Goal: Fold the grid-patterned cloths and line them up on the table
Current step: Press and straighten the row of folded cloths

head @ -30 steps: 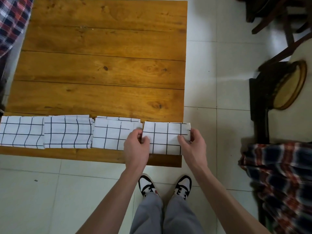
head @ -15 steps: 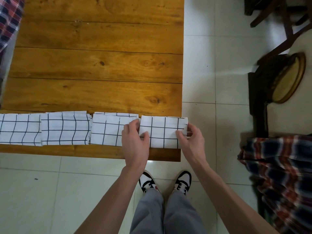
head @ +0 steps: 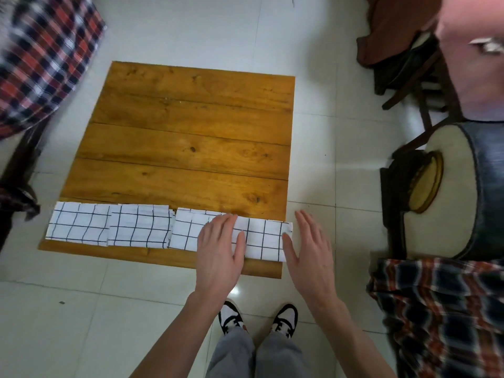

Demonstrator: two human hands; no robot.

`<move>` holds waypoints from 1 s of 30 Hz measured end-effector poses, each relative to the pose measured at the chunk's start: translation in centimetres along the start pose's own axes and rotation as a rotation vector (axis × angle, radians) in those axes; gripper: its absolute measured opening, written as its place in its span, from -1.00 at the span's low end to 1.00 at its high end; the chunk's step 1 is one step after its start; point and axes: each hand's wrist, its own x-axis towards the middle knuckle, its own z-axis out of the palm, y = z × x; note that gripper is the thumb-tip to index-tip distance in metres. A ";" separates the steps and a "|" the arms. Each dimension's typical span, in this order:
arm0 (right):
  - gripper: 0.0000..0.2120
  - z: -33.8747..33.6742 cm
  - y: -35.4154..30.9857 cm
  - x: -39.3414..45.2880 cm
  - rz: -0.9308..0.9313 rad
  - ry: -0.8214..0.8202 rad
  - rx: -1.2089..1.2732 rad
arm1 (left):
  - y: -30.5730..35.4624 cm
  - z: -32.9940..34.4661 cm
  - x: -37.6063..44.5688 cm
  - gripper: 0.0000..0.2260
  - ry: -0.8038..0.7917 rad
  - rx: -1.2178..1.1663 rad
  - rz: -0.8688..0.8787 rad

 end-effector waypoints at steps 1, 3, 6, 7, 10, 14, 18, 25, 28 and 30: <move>-0.44 -1.3 -0.8 -0.3 -0.037 0.019 -0.034 | 0.7 -1.4 -0.2 -0.59 0.015 0.002 0.021; -0.44 -4.1 -2.6 -1.1 -0.095 0.048 -0.105 | 2.1 -4.6 -0.6 -0.59 0.044 0.006 0.044; -0.40 -8.4 -5.4 -2.2 -0.150 0.088 -0.192 | 3.9 -9.3 -1.4 -0.60 0.087 0.023 0.058; -0.39 -9.7 -6.3 -2.5 -0.164 0.105 -0.216 | 4.4 -10.8 -1.6 -0.59 0.099 0.033 0.066; -0.39 -13.2 -9.5 -3.2 -0.184 0.147 -0.244 | 5.4 -15.1 -2.1 -0.58 0.119 0.056 0.111; -0.34 -16.6 -13.7 -3.9 -0.213 0.182 -0.203 | 6.2 -20.3 -3.1 -0.56 0.158 0.119 0.152; -0.36 -18.2 -16.2 -4.7 -0.309 0.189 -0.165 | 6.1 -24.4 -4.8 -0.58 0.238 0.194 0.123; -0.37 -17.0 -21.0 -5.9 -0.468 0.189 -0.110 | 3.3 -29.1 -7.3 -0.60 0.383 0.240 -0.017; -0.40 -16.0 -23.5 -5.9 -0.510 0.203 -0.127 | 1.1 -30.9 -7.5 -0.61 0.421 0.242 -0.014; -0.39 -15.1 -25.1 -5.8 -0.505 0.212 -0.140 | -0.8 -31.9 -7.6 -0.61 0.432 0.249 -0.006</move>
